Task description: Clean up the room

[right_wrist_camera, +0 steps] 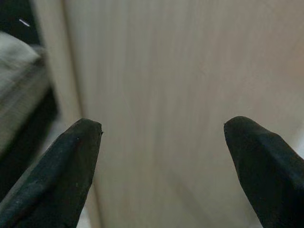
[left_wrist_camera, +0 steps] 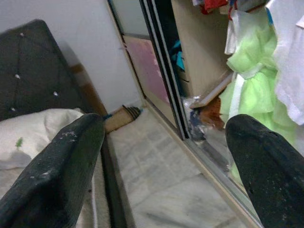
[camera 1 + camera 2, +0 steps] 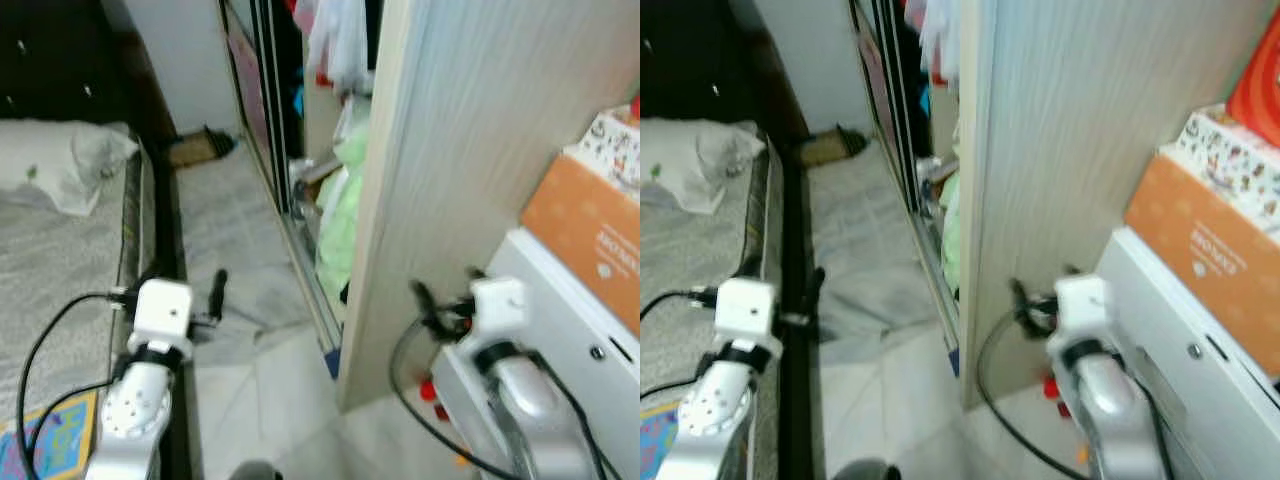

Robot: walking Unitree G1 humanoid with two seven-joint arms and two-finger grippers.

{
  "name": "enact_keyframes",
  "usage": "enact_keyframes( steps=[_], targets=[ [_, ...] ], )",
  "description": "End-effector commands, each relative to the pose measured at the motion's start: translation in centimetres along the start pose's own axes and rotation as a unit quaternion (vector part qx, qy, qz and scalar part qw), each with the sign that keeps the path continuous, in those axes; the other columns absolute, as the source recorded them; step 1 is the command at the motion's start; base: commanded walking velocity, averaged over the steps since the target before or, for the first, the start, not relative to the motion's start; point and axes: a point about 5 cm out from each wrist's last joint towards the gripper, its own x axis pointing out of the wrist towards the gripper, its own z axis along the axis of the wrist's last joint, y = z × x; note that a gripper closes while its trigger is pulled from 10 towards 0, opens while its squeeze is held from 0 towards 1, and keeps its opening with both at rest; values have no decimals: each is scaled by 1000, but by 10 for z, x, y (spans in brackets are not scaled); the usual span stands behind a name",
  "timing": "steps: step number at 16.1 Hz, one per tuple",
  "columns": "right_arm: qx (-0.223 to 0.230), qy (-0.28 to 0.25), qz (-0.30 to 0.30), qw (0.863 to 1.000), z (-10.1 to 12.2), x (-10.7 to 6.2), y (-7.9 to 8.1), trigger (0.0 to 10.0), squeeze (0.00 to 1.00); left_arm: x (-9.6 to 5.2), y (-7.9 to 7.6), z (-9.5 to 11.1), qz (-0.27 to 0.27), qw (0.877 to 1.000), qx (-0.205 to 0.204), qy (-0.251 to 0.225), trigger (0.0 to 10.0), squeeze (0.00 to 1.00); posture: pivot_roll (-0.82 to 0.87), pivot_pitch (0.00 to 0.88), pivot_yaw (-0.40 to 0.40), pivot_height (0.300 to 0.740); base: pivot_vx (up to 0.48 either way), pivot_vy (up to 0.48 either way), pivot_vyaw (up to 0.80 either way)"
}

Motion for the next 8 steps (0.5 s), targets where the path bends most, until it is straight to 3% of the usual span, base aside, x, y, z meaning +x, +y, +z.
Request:
enact_keyframes(
  steps=[1, 2, 3, 5, 8],
  targets=[
    [6, 13, 9, 1000, -3, -2, -4, 10000, 0, 1, -5, 3, -8, 1000, -2, -5, 10000, 0, -19, 0, 24, 740, 0, 0, 800],
    [11, 16, 30, 999, -3, -2, -1, 10000, 0, 1, -6, 4, -10, 1000, -2, -5, 10000, 0, -18, 0, 23, 740, 0, 0, 800],
    [41, 31, 98, 994, -5, -3, 8, 10000, 0, 1, -6, 3, -16, 1000, -4, -3, 10000, 0, -17, 0, 23, 740, 0, 0, 800],
    [65, 45, 171, 982, -4, -7, 16, 10000, 0, 0, -6, 3, -20, 1000, -6, -2, 10000, 0, -16, 0, 21, 740, 0, 0, 800],
    [73, 76, 272, 957, -5, -18, 23, 10000, 0, -1, -8, 3, -23, 1000, -7, -1, 10000, 0, -16, 0, 17, 740, 0, 0, 800]
  ],
)
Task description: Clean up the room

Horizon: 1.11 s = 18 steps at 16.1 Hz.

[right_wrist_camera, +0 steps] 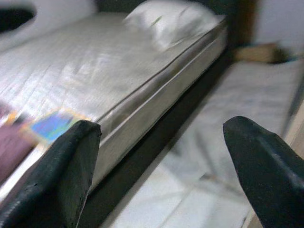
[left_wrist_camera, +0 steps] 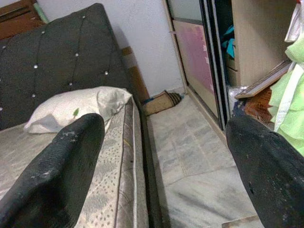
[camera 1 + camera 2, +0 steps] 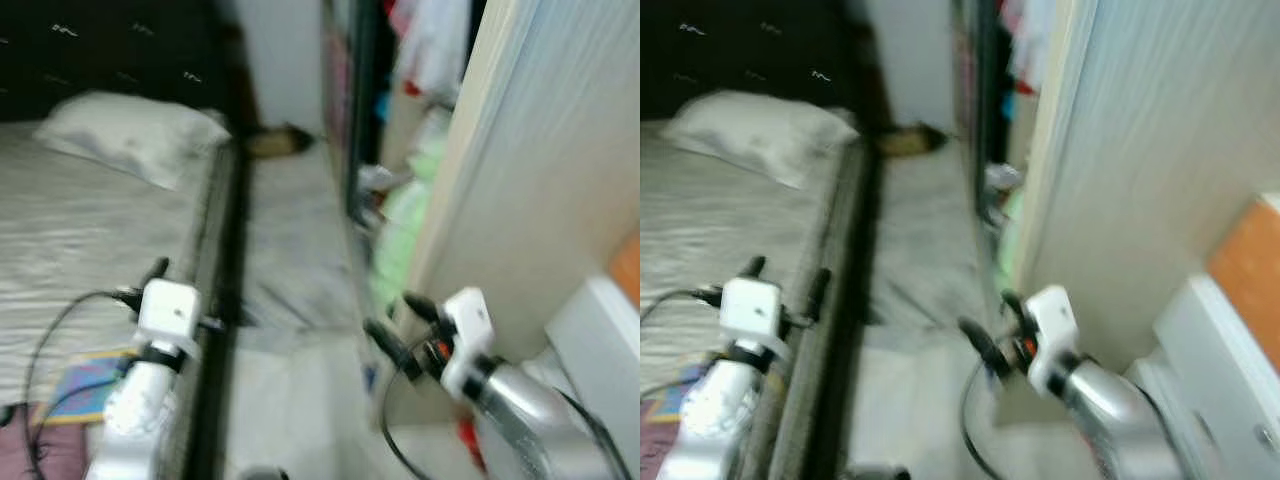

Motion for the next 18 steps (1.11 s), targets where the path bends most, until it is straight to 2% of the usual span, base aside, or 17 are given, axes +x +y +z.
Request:
enact_keyframes(
  steps=[1, 5, 8, 11, 15, 18],
  targets=[
    [2, 2, 40, 999, 2, 0, 7, 10000, 0, 0, 2, 1, -1, 1000, 4, 0, 10000, 0, -17, 0, 17, 740, 0, 0, 800],
    [-20, -18, 14, 1000, 10, 7, -1, 10000, 0, 1, 1, 1, -5, 1000, 3, -1, 10000, 0, -19, 0, 20, 740, 0, 0, 800],
    [-51, -75, -59, 994, 30, 28, -8, 10000, 0, 6, 2, 4, 5, 1000, 8, -6, 10000, 0, -12, 0, 21, 740, 0, 0, 800],
    [-57, -102, -98, 988, 34, 36, -7, 10000, 0, 10, 5, 6, 20, 1000, 12, -9, 10000, 0, -7, 0, 24, 740, 0, 0, 800],
    [-51, -118, -123, 984, 33, 42, -1, 10000, 0, 12, 2, 7, 18, 1000, 4, -10, 10000, 0, -8, 0, 32, 740, 0, 0, 800],
    [-51, -129, -153, 978, 33, 40, -3, 10000, 0, 15, 1, 6, 20, 1000, -7, -3, 10000, 0, -11, 0, 32, 740, 0, 0, 800]
  ],
)
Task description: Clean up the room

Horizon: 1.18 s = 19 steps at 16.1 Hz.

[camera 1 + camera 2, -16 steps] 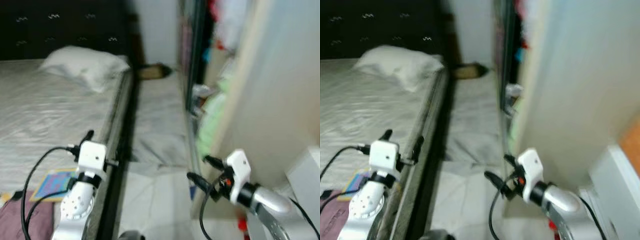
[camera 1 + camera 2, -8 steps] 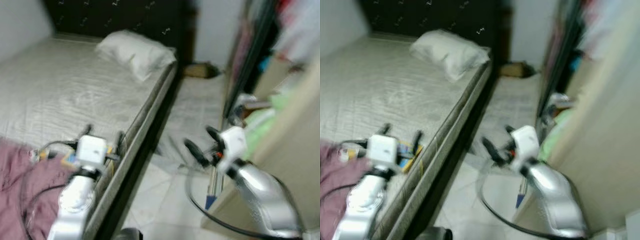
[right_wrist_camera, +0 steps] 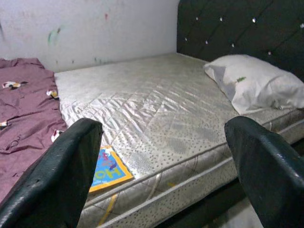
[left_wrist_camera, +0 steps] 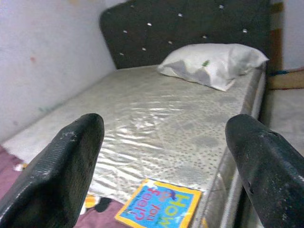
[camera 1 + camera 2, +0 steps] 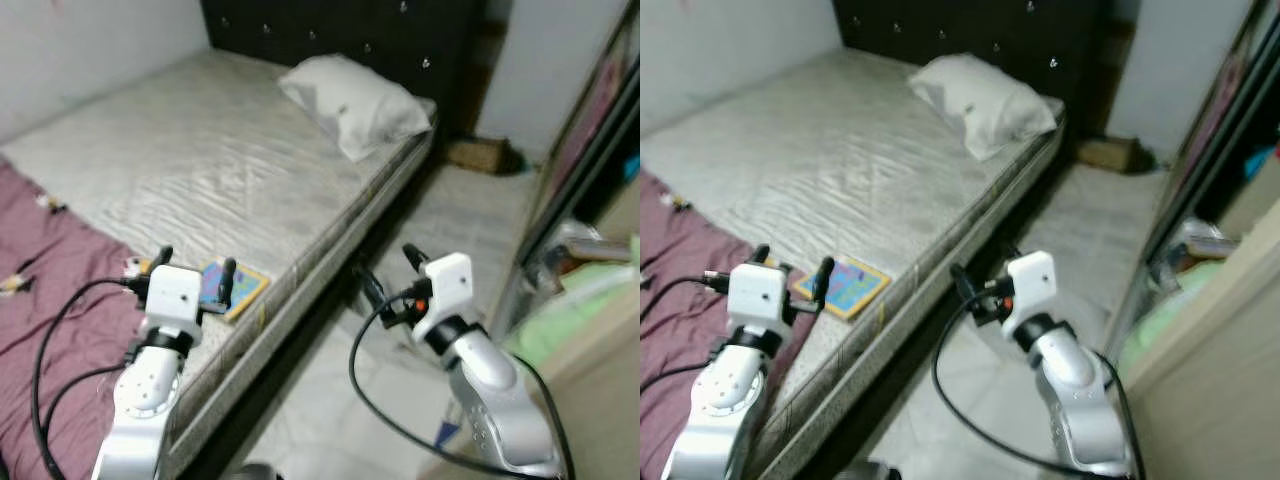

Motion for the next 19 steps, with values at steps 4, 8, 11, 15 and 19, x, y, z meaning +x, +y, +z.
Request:
enact_keyframes(
  steps=[4, 8, 11, 15, 19],
  targets=[
    [-5, -3, -48, 999, -2, -4, -9, 10000, 0, 2, -5, 2, -9, 1000, -3, -4, 10000, 0, -13, 0, 36, 740, 0, 0, 800],
    [-8, -10, -58, 998, -2, -2, -9, 10000, 0, 6, -6, 3, -17, 1000, -2, -10, 10000, 0, -14, 0, 35, 740, 0, 0, 800],
    [-9, -11, -64, 998, -2, -1, -10, 10000, 0, 6, -7, 3, -21, 1000, -8, -10, 10000, 0, -15, 0, 34, 740, 0, 0, 796],
    [-14, -14, -80, 997, -2, -2, -13, 10000, 0, 6, -4, 2, -2, 1000, -3, -6, 10000, 0, -12, 0, 32, 740, 0, 0, 783],
    [-16, -12, -95, 995, -4, -2, -15, 10000, 0, 7, -4, 2, -7, 1000, -6, -7, 10000, 0, -15, 0, 32, 740, 0, 0, 775]
  ],
)
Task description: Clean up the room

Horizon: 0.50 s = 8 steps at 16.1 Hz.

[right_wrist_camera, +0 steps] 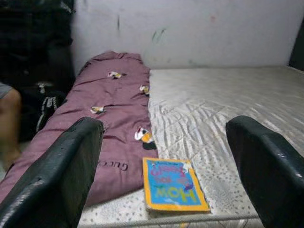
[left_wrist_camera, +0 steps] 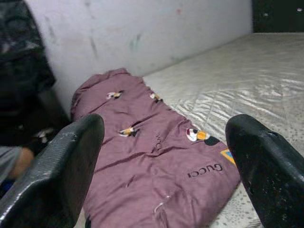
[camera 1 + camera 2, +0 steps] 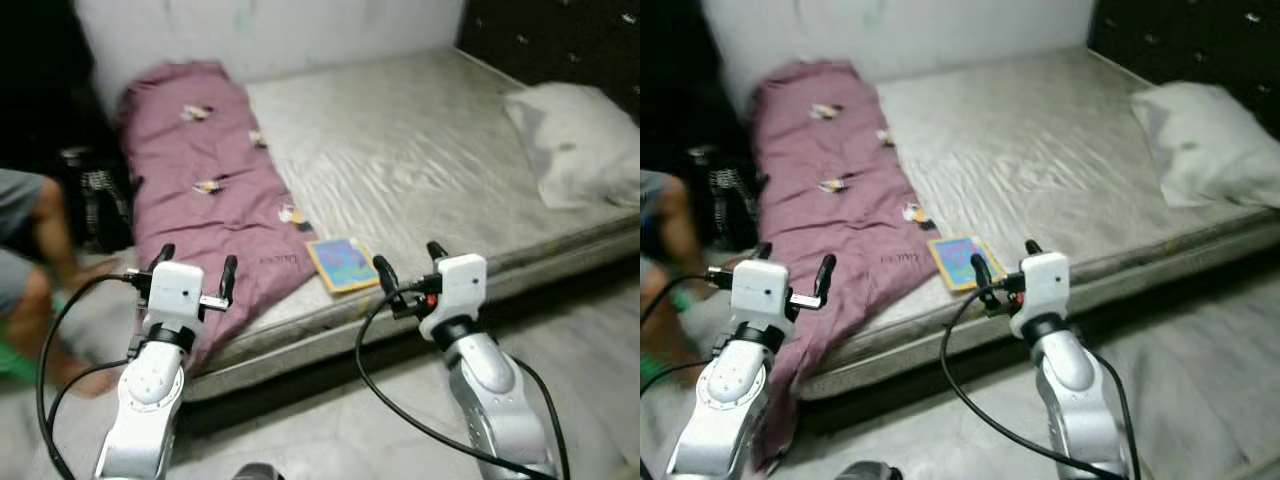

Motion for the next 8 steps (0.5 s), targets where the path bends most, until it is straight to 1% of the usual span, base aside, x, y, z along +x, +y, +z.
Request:
enact_keyframes(
  steps=[1, 4, 5, 8],
  targets=[
    [-2, -3, -9, 1000, 1, 0, -3, 10000, 0, 2, -2, 2, -7, 1000, 0, -4, 10000, 0, -16, 0, 32, 740, 0, 0, 763],
    [-1, -4, -11, 1000, 1, 0, -4, 10000, 0, 2, -4, 3, -16, 1000, -6, -7, 10000, 0, -17, 0, 32, 740, 0, 0, 692],
    [-1, -5, -12, 1000, 2, 0, -5, 10000, 0, 1, -5, 4, -20, 1000, -10, -8, 10000, 0, -18, 0, 31, 740, 0, 0, 469],
    [5, -4, -15, 1000, 1, 0, -5, 10000, 0, 0, -6, 4, -27, 999, -16, -8, 10000, 0, -18, 0, 31, 740, 0, 0, 0]
  ],
)
